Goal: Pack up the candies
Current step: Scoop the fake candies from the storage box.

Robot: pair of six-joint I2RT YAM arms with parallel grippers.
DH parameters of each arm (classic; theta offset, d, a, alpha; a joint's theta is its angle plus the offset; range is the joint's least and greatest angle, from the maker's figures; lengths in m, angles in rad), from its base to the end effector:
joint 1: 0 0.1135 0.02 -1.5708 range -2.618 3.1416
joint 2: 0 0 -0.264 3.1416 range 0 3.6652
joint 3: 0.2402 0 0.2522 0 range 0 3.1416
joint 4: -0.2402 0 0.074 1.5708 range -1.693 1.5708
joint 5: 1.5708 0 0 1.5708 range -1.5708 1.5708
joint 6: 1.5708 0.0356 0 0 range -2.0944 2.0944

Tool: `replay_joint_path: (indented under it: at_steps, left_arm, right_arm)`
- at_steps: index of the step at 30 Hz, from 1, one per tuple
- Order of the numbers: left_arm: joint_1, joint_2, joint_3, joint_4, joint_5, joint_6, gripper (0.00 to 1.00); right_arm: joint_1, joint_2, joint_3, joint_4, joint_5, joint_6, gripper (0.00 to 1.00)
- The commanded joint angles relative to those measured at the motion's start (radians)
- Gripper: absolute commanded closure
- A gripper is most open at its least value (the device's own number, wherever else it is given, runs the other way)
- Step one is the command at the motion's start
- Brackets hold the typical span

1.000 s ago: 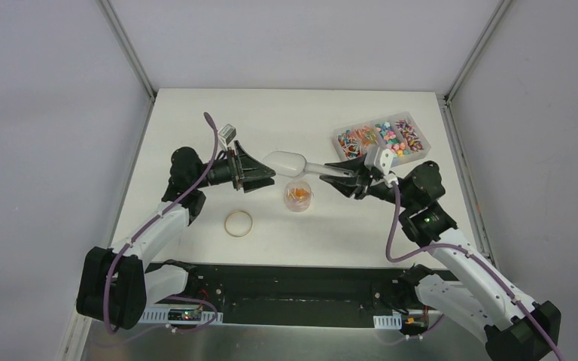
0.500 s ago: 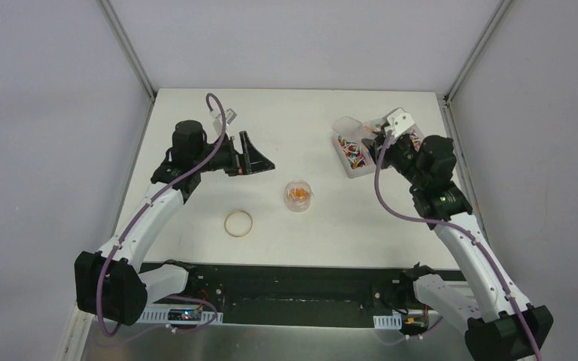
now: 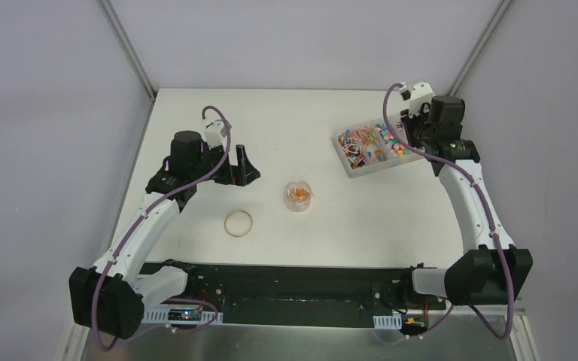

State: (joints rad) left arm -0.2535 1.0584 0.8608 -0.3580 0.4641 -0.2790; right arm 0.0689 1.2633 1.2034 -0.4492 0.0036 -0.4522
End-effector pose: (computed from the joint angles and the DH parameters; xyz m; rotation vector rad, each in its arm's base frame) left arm 0.2210 -0.0737 0.2985 0.2549 2.1515 -0.8041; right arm 0.2832 0.0194 0.3569 -0.5359 2.0187 -0.2372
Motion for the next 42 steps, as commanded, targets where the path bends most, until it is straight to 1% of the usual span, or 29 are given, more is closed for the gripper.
replay_joint_path:
  at_steps: [1, 7, 11, 33, 38, 39, 42]
  left_arm:
    - [0.007, -0.018, -0.007, 0.011, -0.025, 0.043, 0.01]
    - [0.007, -0.03, -0.011, 0.011, -0.022, 0.042, 0.01]
    - [0.007, -0.026, -0.012, 0.011, -0.011, 0.043, 0.01]
    - [0.007, -0.024, -0.016, 0.012, -0.015, 0.043, 0.01]
    - [0.007, -0.022, -0.015, 0.011, -0.011, 0.043, 0.01]
    - [0.007, -0.021, -0.016, 0.012, -0.011, 0.043, 0.01]
    - [0.007, -0.021, -0.016, 0.011, -0.011, 0.044, 0.01]
  right_arm:
    - [-0.037, 0.059, 0.123, -0.128, 0.018, -0.027, 1.0]
    - [-0.047, 0.114, 0.19, -0.196, 0.045, -0.039, 1.0]
    - [-0.047, 0.126, 0.199, -0.217, 0.033, -0.04, 1.0]
    - [-0.047, 0.218, 0.219, -0.193, 0.008, -0.04, 1.0]
    - [-0.047, 0.246, 0.19, -0.156, 0.005, -0.048, 1.0]
    - [-0.048, 0.251, 0.179, -0.147, -0.031, -0.052, 1.0]
    - [-0.047, 0.266, 0.154, -0.122, -0.041, -0.045, 1.0]
